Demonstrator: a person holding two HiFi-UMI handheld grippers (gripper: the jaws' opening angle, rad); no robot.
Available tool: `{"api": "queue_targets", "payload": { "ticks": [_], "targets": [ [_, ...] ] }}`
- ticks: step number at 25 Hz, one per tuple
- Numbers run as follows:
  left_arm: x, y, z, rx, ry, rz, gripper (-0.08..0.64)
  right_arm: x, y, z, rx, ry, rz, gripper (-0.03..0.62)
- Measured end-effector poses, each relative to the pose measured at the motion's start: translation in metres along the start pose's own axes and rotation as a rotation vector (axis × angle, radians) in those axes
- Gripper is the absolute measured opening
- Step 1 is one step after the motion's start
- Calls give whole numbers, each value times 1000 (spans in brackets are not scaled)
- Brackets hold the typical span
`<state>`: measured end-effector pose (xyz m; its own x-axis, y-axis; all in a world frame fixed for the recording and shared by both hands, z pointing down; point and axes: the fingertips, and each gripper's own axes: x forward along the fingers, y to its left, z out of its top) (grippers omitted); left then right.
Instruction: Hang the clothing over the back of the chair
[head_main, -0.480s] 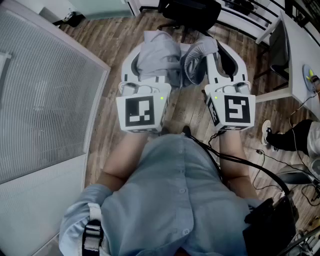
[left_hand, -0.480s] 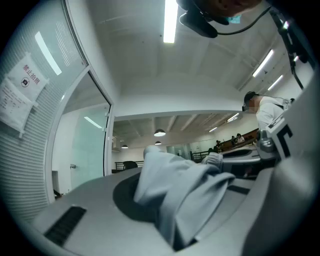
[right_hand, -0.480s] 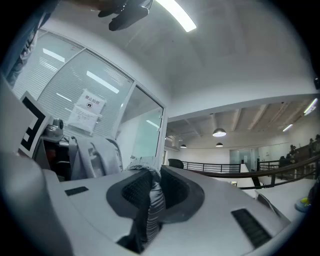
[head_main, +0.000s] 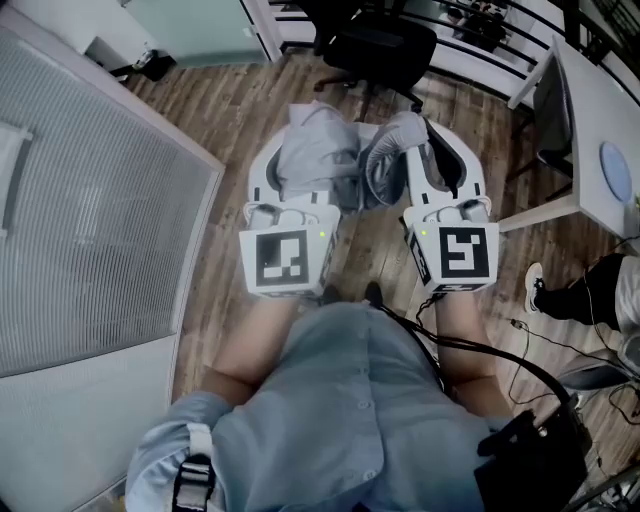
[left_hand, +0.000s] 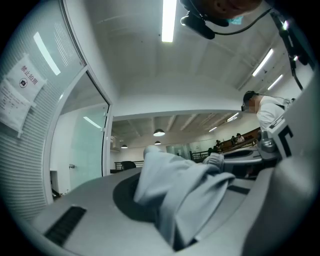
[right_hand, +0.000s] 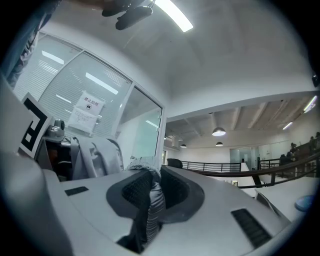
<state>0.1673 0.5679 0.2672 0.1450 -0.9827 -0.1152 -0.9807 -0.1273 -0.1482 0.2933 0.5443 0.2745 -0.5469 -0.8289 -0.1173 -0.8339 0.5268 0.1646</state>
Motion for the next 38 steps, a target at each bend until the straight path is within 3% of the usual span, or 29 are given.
{"api": "queue_targets", "payload": {
  "ticks": [10, 18, 28, 38],
  "targets": [
    [26, -26, 5, -26, 12, 14, 37, 6, -38, -11, 56, -1, 30, 51],
    [65, -13, -3, -38, 20, 31, 37, 47, -53, -22, 72, 5, 52, 51],
    [167, 53, -42, -69, 54, 15, 37, 167, -59, -55, 74, 65, 57, 51],
    [256, 130, -34, -52, -18, -7, 37, 287, -62, -35, 32, 14, 53, 51]
  ]
}}
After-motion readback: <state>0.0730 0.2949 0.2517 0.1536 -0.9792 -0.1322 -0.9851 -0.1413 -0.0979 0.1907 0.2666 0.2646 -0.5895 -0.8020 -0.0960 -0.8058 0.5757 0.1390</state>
